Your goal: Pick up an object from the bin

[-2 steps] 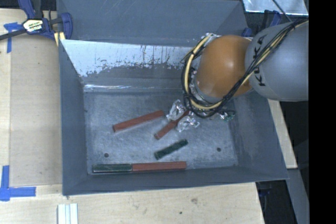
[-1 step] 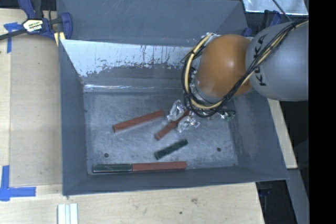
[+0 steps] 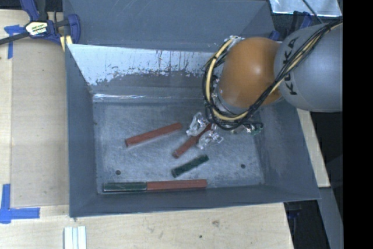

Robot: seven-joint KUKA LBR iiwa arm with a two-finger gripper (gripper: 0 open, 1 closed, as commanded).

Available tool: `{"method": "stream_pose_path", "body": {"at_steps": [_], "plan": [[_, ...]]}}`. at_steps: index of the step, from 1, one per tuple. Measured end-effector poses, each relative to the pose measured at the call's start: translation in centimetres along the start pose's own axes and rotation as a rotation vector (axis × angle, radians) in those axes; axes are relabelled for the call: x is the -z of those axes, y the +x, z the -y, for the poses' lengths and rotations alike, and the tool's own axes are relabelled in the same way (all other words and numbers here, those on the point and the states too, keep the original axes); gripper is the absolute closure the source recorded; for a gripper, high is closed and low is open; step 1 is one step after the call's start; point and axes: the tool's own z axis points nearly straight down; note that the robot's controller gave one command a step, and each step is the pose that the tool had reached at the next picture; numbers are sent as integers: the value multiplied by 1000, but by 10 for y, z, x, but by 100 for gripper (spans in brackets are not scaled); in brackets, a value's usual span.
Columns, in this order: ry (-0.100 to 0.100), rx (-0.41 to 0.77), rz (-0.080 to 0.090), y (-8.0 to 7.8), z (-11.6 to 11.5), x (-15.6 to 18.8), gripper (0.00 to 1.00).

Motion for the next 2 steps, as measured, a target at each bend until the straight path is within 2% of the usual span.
{"method": "stream_pose_path", "body": {"at_steps": [2], "plan": [[-10,-1,-13,2,-1,27,100]]}}
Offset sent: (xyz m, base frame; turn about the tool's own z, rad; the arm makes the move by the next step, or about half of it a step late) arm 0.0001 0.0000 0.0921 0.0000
